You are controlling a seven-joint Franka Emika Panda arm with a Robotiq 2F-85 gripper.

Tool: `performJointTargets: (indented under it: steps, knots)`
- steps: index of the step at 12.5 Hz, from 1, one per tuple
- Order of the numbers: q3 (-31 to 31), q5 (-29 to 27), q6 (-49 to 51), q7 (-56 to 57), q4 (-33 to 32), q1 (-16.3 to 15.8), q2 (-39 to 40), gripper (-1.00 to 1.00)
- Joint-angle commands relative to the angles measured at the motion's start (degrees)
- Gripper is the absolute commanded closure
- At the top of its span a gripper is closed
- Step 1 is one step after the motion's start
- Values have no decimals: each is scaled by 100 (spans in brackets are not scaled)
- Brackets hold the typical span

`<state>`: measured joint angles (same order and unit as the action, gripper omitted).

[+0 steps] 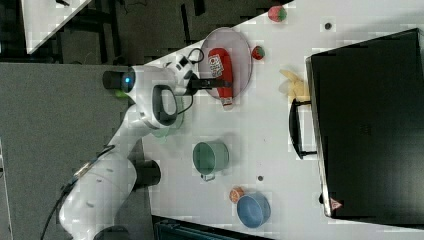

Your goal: Pick ketchup from plate and place it on table.

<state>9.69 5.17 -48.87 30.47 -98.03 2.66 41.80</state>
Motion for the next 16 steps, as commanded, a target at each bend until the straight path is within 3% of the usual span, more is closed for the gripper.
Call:
performJointTargets:
  steps: [1,6,7,10,16]
  knots:
    - [29,265,-441,267,250,-31,90,-100]
    - [24,453,-782,267,404,-49,453,-100]
    - [25,453,-817,266,419,-60,478,-91]
    - [7,453,-825,264,454,-67,466,-21]
    - [26,419,-623,168,807,-43,101,-21]
